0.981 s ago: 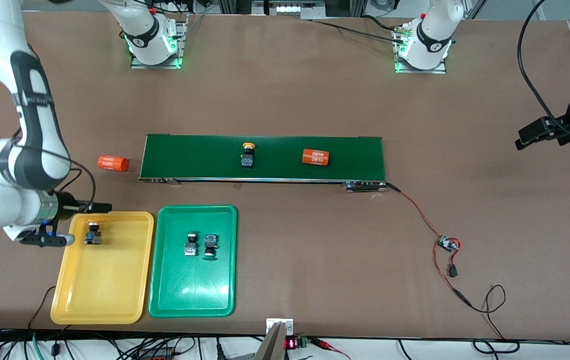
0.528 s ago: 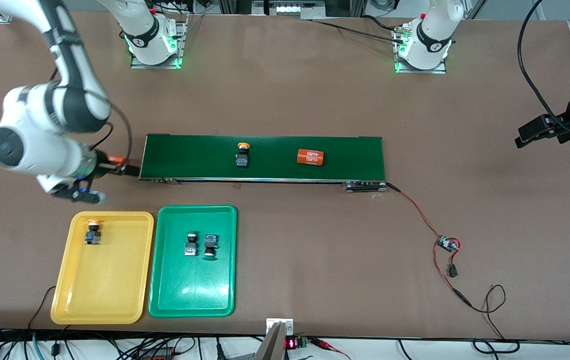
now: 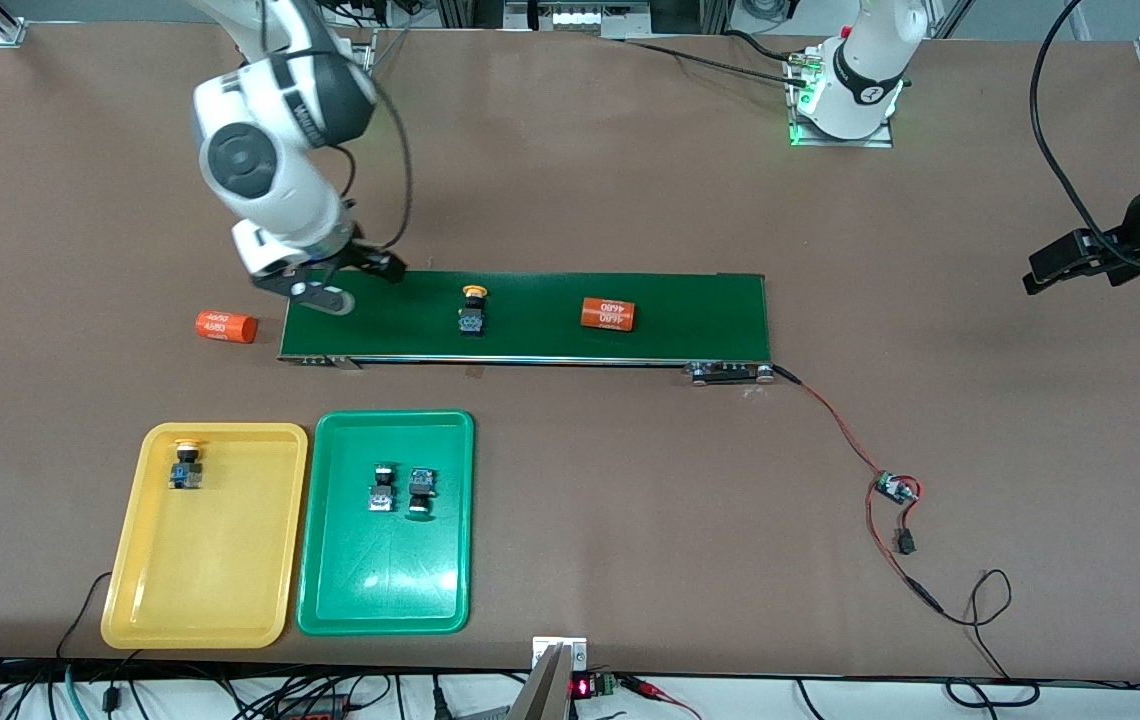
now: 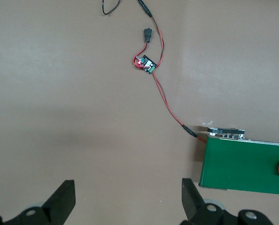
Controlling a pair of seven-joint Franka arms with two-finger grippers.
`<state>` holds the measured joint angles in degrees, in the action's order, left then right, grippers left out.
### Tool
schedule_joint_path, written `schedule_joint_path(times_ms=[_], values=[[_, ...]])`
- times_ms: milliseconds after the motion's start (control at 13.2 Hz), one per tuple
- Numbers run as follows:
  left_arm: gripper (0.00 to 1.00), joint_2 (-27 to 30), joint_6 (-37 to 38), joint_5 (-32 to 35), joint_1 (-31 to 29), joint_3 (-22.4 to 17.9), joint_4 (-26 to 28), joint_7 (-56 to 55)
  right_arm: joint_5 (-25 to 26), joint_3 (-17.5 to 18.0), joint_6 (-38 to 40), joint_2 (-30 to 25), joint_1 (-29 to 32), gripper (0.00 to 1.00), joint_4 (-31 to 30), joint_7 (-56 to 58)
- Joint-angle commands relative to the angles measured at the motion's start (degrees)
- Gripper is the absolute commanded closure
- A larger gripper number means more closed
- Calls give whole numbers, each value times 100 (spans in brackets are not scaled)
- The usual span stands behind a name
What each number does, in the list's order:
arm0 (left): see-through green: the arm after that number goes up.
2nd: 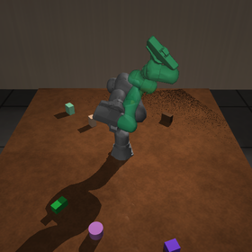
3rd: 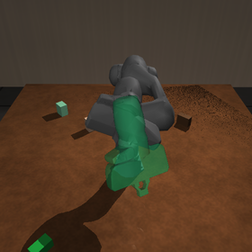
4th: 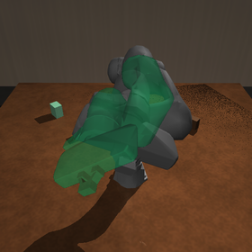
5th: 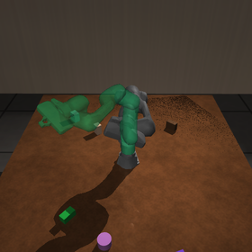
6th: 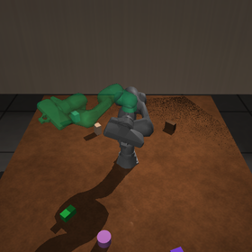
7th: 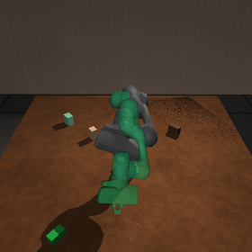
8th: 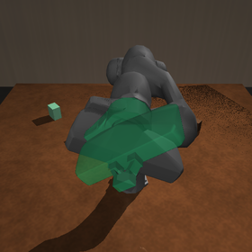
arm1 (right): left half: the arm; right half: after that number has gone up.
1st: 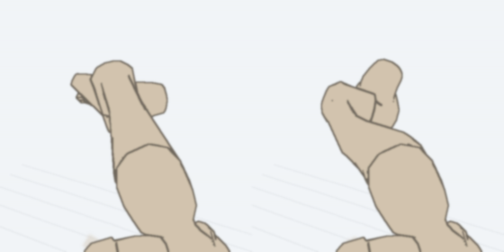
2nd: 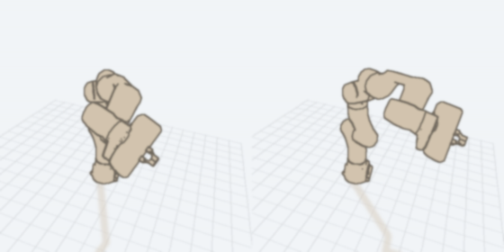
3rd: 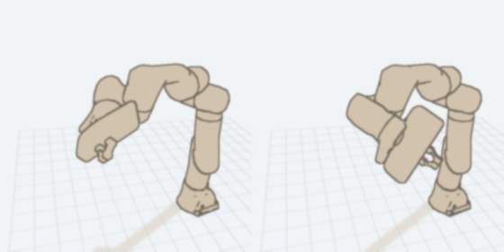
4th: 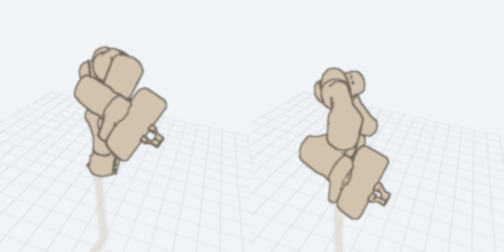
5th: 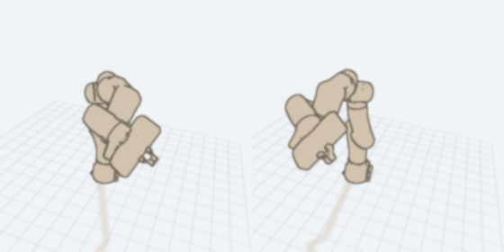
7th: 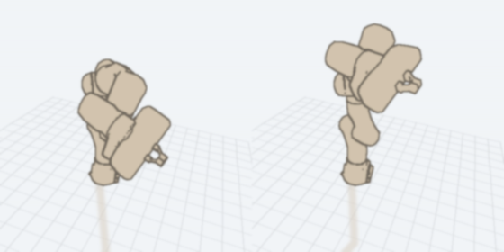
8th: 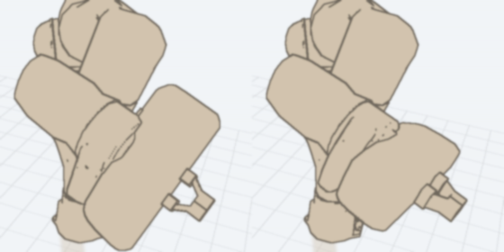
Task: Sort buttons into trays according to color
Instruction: 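Grasp the second yellow-capped button on the belt with the right gripper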
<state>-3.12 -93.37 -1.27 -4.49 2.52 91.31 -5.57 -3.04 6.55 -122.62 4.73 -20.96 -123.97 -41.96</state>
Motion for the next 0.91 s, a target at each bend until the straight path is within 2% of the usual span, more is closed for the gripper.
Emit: schedule_joint_path(times_ms=[0, 302, 453, 755, 830], values=[[0, 109, 55, -22, -96, -23, 141, 30, -74, -66, -734, 142, -346, 0, -92, -84], [0, 101, 73, -31, -184, -23, 159, 30, 49, -75, -1596, 581, -620, 0, -66, 142], [0, 101, 143, -31, -175, -23, 159, 30, 58, -75, -1869, 739, -638, 0, -66, 503], [0, 101, 257, -31, -193, -23, 168, 12, 75, -84, -2353, 1257, -629, 0, 4, 513], [0, 101, 310, -31, -193, -23, 159, 3, 75, -84, -2484, 1389, -638, 4, 57, 522]])
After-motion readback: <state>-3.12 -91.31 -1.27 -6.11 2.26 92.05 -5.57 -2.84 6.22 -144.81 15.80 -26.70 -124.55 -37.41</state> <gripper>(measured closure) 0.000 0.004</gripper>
